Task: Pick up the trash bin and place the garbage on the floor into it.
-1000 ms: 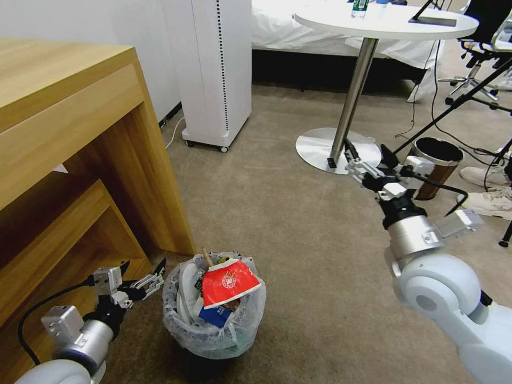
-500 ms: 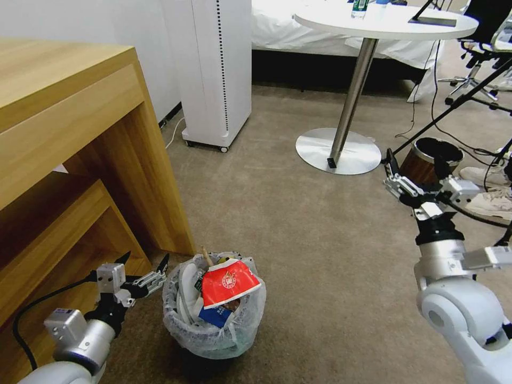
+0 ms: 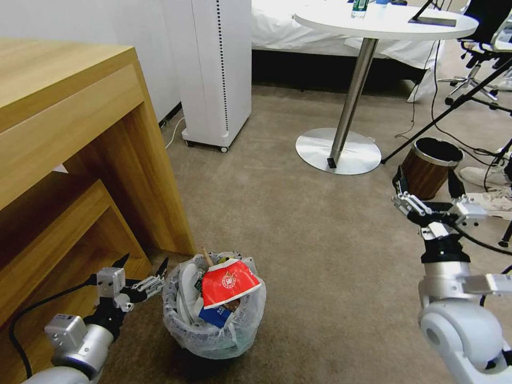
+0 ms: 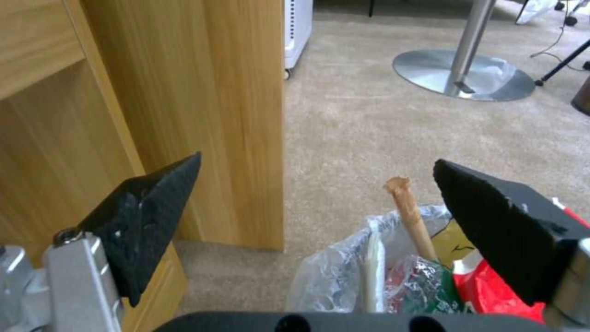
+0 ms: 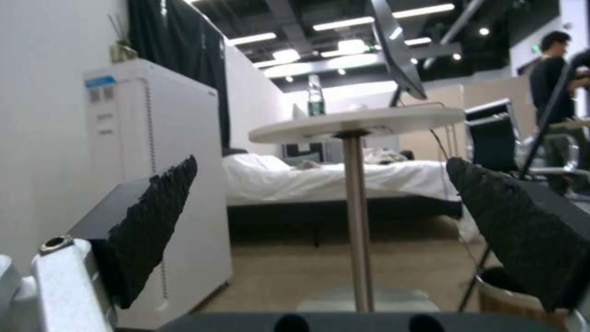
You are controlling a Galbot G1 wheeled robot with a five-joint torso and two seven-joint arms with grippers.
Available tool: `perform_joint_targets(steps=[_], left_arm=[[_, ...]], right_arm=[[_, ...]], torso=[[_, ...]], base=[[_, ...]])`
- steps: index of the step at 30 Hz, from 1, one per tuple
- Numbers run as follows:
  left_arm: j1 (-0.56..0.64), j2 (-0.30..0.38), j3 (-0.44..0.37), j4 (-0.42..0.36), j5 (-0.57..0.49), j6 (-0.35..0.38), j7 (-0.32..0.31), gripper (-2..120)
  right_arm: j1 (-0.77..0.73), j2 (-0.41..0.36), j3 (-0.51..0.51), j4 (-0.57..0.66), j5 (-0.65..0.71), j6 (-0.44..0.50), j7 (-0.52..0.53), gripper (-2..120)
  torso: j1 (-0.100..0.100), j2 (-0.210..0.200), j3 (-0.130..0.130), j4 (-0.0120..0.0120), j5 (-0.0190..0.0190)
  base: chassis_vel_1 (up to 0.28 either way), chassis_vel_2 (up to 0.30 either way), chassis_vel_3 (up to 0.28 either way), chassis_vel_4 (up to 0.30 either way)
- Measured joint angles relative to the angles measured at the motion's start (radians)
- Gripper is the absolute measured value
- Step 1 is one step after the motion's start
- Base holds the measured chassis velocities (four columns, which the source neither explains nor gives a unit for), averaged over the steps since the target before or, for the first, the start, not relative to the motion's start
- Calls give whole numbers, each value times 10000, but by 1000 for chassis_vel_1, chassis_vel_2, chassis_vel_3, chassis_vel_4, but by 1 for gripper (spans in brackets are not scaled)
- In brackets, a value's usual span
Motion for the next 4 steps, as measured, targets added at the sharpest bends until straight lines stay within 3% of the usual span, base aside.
perform_joint_targets(steps=[4], left_arm=[[75, 22, 18, 33, 190, 16, 13, 100]], right_arm=[[-258, 348, 159, -250, -383, 260, 4, 100]], torso=[[0, 0, 0, -1, 0]], base=[[0, 0, 0, 0]])
